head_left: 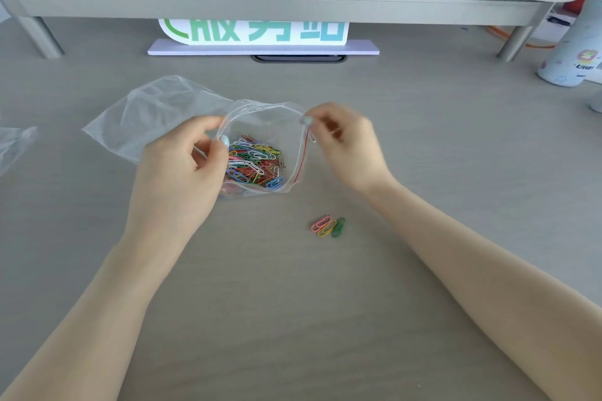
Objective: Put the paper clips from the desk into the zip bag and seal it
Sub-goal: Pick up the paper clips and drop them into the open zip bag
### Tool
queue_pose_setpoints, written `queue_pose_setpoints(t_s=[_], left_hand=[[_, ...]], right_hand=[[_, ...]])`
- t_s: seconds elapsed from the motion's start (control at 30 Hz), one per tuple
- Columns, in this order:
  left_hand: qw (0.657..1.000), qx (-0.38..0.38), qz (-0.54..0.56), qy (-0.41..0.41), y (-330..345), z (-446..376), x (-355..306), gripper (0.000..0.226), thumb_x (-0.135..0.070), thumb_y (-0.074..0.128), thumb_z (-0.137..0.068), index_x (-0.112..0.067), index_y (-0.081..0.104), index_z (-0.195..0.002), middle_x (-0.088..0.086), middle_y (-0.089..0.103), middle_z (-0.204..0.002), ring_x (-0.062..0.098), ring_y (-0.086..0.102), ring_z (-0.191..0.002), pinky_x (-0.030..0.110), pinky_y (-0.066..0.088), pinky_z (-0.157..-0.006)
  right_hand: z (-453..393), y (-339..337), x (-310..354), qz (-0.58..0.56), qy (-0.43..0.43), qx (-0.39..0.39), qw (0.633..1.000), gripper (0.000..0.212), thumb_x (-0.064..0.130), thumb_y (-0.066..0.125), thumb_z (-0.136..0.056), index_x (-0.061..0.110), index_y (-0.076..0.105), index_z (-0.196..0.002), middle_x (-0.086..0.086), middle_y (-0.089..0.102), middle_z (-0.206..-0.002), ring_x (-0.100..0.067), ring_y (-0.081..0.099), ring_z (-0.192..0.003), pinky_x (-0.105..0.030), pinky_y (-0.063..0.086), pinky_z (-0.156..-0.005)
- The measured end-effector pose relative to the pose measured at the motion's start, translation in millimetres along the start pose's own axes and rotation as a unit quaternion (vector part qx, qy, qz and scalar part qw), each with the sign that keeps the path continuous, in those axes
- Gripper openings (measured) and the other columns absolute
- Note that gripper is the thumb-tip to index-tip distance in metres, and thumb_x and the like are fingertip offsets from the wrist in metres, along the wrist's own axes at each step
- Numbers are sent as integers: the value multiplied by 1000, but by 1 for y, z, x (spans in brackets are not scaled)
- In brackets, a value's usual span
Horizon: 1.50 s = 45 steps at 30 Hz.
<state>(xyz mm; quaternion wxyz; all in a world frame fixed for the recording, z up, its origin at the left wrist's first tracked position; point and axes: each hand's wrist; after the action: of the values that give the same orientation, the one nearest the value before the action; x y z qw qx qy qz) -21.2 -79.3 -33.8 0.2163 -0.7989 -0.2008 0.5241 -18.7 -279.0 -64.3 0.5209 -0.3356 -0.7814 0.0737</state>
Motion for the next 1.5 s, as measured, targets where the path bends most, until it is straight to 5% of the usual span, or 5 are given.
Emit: queue_pose_setpoints(t_s=[0.17, 0.4, 0.9, 1.17, 1.5], left_hand=[[1000, 4, 0, -3, 0, 1, -1, 26, -10, 50, -88, -25, 64, -104, -8, 57, -68, 0, 52, -57, 6, 35, -49], [1000, 12, -9, 3, 1, 1, 0, 24, -10, 52, -88, -23, 64, -104, -6, 60, -71, -1, 51, -57, 6, 36, -51], [1000, 18, -7, 19, 1, 2, -2, 24, -10, 51, -89, -22, 65, -104, -1, 61, -69, -3, 54, -52, 6, 34, -46], [1000, 23, -7, 18, 3, 0, 3, 26, -13, 50, -87, -24, 64, -105, 2, 63, -71, 2, 50, -53, 8, 35, -47], [1000, 20, -16, 12, 5, 0, 5, 26, -16, 50, -87, -25, 64, -107, -6, 62, -72, 2, 52, -56, 7, 34, -48]], right_hand=[[-12, -21, -40, 196, 84, 111, 971, 45, 5, 38, -87, 21, 51, -128, -1, 42, -131, -25, 38, -120, -30, 28, -103], [-7, -18, -36, 308, 23, 243, 920, 46, 22, 30, -91, 39, 39, -133, 11, 26, -148, -20, 20, -131, -32, 11, -106], [69, -65, -16, 133, -39, 322, 937, 40, 26, 42, -82, 45, 60, -113, 23, 45, -127, 1, 31, -120, -24, 19, -106], [68, -59, -15, 179, -29, 318, 931, 62, 70, 53, -61, 51, 51, -120, 33, 37, -109, 9, 28, -113, -10, 13, -102], [73, -42, -7, 163, -30, 261, 951, 39, 55, 60, -68, 44, 64, -106, 25, 42, -91, 0, 39, -92, -7, 15, -93]])
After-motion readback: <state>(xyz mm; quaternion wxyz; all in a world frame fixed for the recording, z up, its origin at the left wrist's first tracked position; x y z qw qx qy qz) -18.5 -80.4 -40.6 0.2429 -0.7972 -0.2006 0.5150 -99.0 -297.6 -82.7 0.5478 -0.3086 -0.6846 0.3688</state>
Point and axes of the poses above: each hand's wrist, its own z-axis away from the middle knuckle, its own y-axis out of the palm, x = y × z
